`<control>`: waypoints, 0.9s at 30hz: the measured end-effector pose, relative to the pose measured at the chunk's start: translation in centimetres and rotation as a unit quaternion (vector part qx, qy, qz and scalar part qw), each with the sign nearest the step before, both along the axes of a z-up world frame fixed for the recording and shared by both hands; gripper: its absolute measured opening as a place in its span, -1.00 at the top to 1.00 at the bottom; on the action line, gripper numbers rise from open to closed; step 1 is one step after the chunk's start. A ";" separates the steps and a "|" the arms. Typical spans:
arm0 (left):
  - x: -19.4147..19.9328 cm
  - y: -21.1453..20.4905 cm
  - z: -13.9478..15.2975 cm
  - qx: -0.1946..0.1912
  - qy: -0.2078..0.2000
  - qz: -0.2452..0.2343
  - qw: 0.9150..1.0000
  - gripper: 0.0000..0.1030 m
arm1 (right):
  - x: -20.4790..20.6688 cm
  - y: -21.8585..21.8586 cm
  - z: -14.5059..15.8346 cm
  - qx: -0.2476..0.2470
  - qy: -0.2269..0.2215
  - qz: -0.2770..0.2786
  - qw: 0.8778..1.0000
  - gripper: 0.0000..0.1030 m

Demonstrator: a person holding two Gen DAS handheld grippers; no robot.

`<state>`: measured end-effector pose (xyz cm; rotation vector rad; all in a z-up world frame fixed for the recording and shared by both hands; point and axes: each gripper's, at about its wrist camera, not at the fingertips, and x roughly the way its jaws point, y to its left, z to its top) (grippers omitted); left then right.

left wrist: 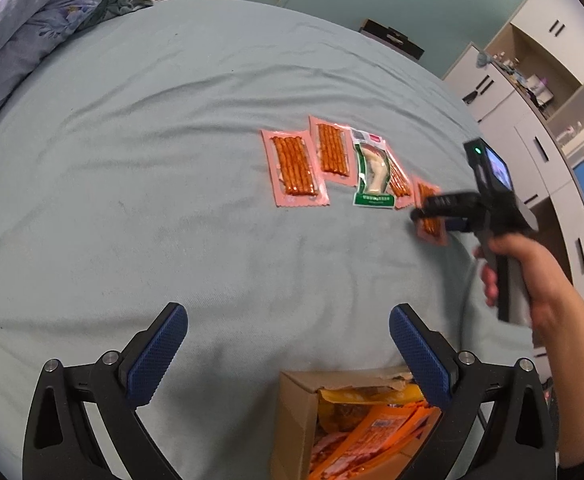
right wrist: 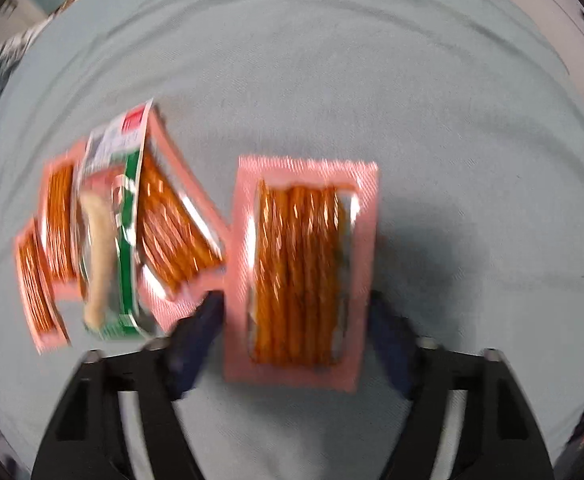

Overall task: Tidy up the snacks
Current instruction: 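Grasp a pink spicy-stick pack from the sheet with the right gripper, then hold the pink pack over the box with the right gripper while the left gripper grasps another pink pack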

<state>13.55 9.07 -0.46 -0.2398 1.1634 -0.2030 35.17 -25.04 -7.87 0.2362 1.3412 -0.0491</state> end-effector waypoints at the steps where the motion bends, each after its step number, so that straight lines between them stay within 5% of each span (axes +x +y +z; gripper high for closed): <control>1: 0.0 0.0 0.0 0.001 -0.001 0.000 1.000 -1.00 | -0.7 0.1 0.1 0.003 -0.001 0.009 1.000 0.02; 5: -0.1 0.0 0.1 0.012 -0.011 0.009 1.000 -1.00 | -4.0 -0.3 0.0 0.020 0.013 0.035 0.999 0.38; 13: 0.2 1.2 -0.7 0.016 -0.001 0.035 0.999 -1.00 | -14.2 -1.9 3.2 0.126 -0.059 0.022 0.990 0.40; 18: 0.6 1.3 -1.1 0.022 -0.003 0.037 0.999 -1.00 | -23.4 -0.7 7.7 0.215 -0.147 0.011 0.965 0.40; 23: 2.1 1.1 -1.4 0.055 0.002 0.025 0.998 -1.00 | -29.9 -0.3 7.6 0.234 -0.204 0.006 0.951 0.40; 27: 5.1 0.4 -1.0 0.066 0.009 0.005 0.998 -1.00 | -30.5 -1.8 6.2 0.230 -0.211 0.007 0.950 0.40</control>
